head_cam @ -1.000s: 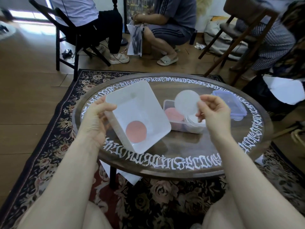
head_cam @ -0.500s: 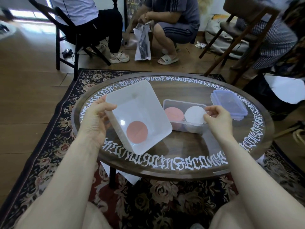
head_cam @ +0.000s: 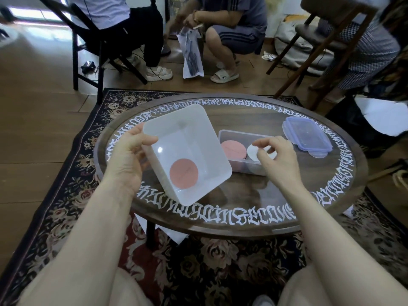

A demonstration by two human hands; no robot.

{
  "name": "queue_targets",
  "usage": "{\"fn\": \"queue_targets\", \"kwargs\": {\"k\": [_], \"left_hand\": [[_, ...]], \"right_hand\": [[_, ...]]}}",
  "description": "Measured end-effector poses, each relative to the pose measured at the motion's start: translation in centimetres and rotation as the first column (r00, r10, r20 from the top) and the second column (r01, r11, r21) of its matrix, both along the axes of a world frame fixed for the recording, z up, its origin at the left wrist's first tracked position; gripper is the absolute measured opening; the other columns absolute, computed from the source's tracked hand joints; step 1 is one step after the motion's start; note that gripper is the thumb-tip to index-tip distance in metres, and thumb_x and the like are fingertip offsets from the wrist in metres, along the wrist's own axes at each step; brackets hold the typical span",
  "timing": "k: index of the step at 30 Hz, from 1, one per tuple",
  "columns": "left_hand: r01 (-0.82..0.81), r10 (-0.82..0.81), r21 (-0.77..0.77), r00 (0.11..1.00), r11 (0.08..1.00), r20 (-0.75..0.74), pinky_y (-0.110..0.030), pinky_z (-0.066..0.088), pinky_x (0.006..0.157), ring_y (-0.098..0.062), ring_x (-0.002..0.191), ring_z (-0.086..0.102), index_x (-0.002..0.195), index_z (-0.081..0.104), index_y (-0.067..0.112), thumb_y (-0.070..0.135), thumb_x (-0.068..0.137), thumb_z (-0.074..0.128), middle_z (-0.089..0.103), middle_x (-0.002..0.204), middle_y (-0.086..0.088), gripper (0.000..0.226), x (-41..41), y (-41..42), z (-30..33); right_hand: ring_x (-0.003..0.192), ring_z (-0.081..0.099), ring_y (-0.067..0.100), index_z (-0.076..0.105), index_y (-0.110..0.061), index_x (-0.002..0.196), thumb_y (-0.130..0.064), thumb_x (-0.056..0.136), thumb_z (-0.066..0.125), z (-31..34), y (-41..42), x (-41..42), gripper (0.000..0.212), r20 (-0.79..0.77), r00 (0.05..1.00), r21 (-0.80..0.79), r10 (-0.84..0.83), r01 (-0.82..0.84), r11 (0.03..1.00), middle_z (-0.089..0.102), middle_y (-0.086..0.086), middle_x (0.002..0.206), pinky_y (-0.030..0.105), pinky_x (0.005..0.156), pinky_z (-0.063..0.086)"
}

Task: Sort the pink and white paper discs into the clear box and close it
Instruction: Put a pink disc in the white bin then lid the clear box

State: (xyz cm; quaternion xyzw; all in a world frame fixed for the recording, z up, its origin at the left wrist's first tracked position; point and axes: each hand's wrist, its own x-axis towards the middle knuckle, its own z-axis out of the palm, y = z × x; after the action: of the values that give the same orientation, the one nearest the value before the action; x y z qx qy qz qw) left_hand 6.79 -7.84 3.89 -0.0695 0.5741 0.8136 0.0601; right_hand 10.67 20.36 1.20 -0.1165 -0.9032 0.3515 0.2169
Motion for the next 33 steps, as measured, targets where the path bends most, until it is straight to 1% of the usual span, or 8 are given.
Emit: {"fn": "queue_targets", "kwargs": {"k": [1,3,6,10,13,16,28,33], "left_hand": [[0.001,-0.001,-0.001,1.0,1.0,-0.007,-0.031,0.046,0.073,-0.014,0.074,0.057,0.114,0.059,0.016,0.013,0.056,0.063,0.066,0.086,0.004,0.058,0.0,0.1,0.0],[0.009,-0.01,-0.009,1.0,1.0,-0.028,-0.03,0.046,0.071,-0.011,0.07,0.058,0.117,0.059,0.015,0.011,0.059,0.063,0.067,0.083,0.006,0.058,0.1,0.4,0.2],[0.02,-0.021,-0.016,0.999,1.0,-0.048,-0.027,0.047,0.066,-0.009,0.071,0.06,0.123,0.057,0.014,0.007,0.07,0.061,0.068,0.084,0.007,0.054,0.2,0.6,0.3],[0.089,-0.095,-0.067,0.991,0.994,-0.099,-0.026,0.048,0.065,-0.011,0.079,0.063,0.121,0.057,0.018,0.011,0.058,0.064,0.067,0.096,0.004,0.064,0.4,0.5,0.1],[0.131,-0.143,-0.083,0.978,0.988,-0.149,-0.02,0.049,0.064,-0.008,0.077,0.063,0.116,0.059,0.017,0.008,0.055,0.066,0.065,0.094,0.004,0.062,0.5,0.7,0.2],[0.157,-0.168,-0.077,0.97,0.985,-0.176,-0.016,0.049,0.06,-0.006,0.074,0.063,0.114,0.06,0.018,0.008,0.052,0.069,0.064,0.093,0.003,0.063,0.5,0.8,0.3],[0.172,-0.185,-0.088,0.967,0.981,-0.176,-0.023,0.05,0.074,-0.012,0.087,0.063,0.107,0.064,0.024,0.009,0.048,0.073,0.064,0.098,0.002,0.062,0.4,0.8,0.0],[0.108,-0.115,-0.084,0.99,0.991,-0.078,-0.032,0.048,0.076,-0.015,0.083,0.063,0.115,0.062,0.021,0.018,0.058,0.068,0.07,0.095,0.004,0.057,0.2,0.4,-0.1]], "right_hand": [[0.085,0.055,0.012,0.069,-0.024,0.086,-0.008,0.085,0.057,0.8,-1.1,0.5,0.02,-0.077,0.994,-0.246,0.072,-0.089,0.965,0.063,-0.012,0.087,0.023,0.075,0.042],[0.075,0.058,0.014,0.07,-0.016,0.091,-0.009,0.086,0.057,2.3,-3.4,1.7,0.015,-0.207,0.939,-0.625,0.276,-0.344,0.701,0.067,-0.003,0.082,0.022,0.067,0.046],[0.079,0.064,0.024,0.069,-0.009,0.1,-0.009,0.086,0.054,2.9,-6.1,2.8,0.02,-0.267,0.79,-0.735,0.552,-0.537,0.414,0.069,0.006,0.086,0.029,0.068,0.052],[0.093,0.061,0.022,0.062,-0.018,0.119,-0.005,0.09,0.057,0.9,-9.2,2.0,0.032,-0.045,0.769,-0.559,0.638,-0.549,0.622,0.064,0.004,0.116,0.025,0.075,0.051],[0.09,0.056,0.017,0.049,-0.021,0.134,-0.005,0.088,0.057,-1.0,-10.2,0.6,0.049,0.128,0.852,-0.327,0.507,-0.447,0.833,0.048,0.001,0.131,0.028,0.085,0.048],[0.099,0.053,0.012,0.038,-0.021,0.141,-0.012,0.087,0.058,-1.8,-10.5,-0.2,0.058,0.288,0.883,-0.191,0.371,-0.327,0.925,0.038,-0.001,0.138,0.02,0.086,0.036],[0.069,0.046,0.003,0.058,-0.024,0.088,-0.025,0.084,0.066,-3.1,-10.6,-0.7,0.01,0.326,0.87,-0.231,0.369,-0.305,0.924,0.058,-0.002,0.094,0.021,0.06,0.035],[0.06,0.051,0.009,0.065,-0.021,0.081,-0.026,0.085,0.067,-1.4,-10.3,0.3,0.006,0.118,0.903,-0.487,0.414,-0.311,0.816,0.061,-0.007,0.071,0.029,0.062,0.046]]}}
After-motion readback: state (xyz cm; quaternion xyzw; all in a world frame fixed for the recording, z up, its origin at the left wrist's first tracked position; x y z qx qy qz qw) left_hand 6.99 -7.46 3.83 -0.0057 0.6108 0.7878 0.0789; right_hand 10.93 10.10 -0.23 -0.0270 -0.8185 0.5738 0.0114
